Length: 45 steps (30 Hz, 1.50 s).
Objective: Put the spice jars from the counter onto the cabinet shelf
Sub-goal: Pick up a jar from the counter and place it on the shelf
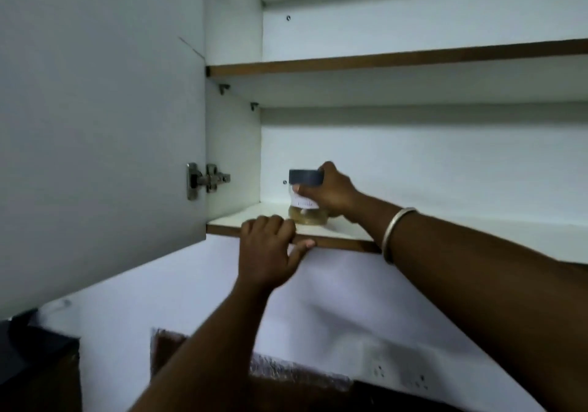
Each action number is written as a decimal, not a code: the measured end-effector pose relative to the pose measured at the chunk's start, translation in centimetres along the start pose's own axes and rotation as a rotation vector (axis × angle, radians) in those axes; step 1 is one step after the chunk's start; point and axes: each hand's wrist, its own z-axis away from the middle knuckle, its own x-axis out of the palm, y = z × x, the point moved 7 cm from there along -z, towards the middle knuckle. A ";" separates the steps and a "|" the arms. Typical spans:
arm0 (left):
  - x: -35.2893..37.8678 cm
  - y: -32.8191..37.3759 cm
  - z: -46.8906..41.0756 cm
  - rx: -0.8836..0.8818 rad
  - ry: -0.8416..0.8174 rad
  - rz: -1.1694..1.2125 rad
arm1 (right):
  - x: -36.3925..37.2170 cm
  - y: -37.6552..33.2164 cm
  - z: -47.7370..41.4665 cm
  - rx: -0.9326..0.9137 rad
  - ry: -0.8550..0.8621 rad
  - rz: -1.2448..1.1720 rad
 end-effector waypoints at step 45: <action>-10.2 15.7 21.5 -0.066 -0.537 0.743 | 3.0 11.3 37.9 -0.158 -0.120 -0.092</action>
